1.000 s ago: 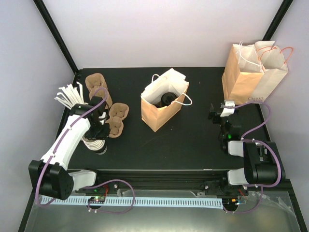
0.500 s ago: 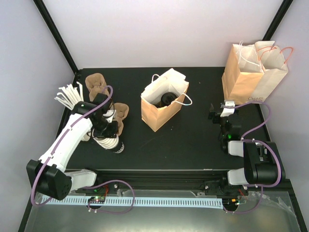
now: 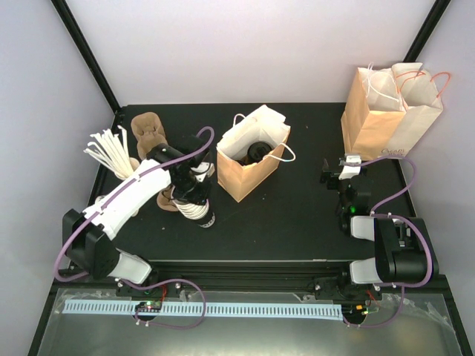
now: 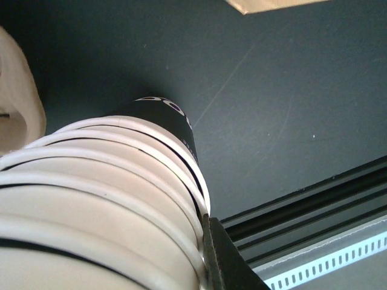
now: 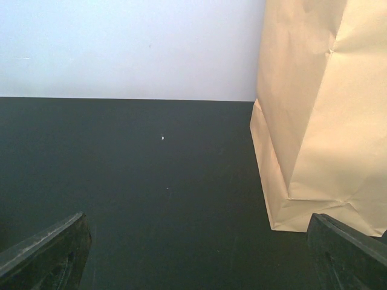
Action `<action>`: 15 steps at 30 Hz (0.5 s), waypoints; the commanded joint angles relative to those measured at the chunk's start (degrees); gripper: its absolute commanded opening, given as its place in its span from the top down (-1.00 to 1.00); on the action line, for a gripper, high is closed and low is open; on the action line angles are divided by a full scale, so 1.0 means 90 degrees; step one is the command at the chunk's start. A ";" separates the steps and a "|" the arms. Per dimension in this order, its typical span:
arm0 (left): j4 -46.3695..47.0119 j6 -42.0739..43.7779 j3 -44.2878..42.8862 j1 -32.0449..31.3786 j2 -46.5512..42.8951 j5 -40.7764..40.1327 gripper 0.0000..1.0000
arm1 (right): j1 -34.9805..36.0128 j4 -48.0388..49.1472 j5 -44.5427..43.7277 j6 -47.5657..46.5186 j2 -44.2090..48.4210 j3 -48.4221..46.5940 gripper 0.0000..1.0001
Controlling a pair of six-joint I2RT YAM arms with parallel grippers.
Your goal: Pack the takeout coffee
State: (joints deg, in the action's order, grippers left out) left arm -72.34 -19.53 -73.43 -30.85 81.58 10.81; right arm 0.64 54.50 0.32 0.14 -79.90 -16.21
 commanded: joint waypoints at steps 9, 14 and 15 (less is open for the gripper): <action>0.0202 0.0278 -0.0873 -0.0521 0.0714 -0.0708 0.65 | -0.0023 0.0360 -0.0085 -0.0006 -0.0023 -0.0025 -1.00; 0.0069 0.0296 -0.1108 -0.0570 0.0799 -0.0727 0.32 | -0.0023 0.0360 -0.0087 -0.0005 -0.0021 -0.0025 -1.00; 0.0040 0.0296 -0.1159 -0.0572 0.0799 -0.0732 0.30 | -0.0030 0.0360 -0.0086 -0.0006 -0.0020 -0.0025 -1.00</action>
State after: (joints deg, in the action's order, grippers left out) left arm -71.05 -17.54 -80.07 -35.53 88.62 5.61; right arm 0.64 54.50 0.32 0.14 -79.90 -16.21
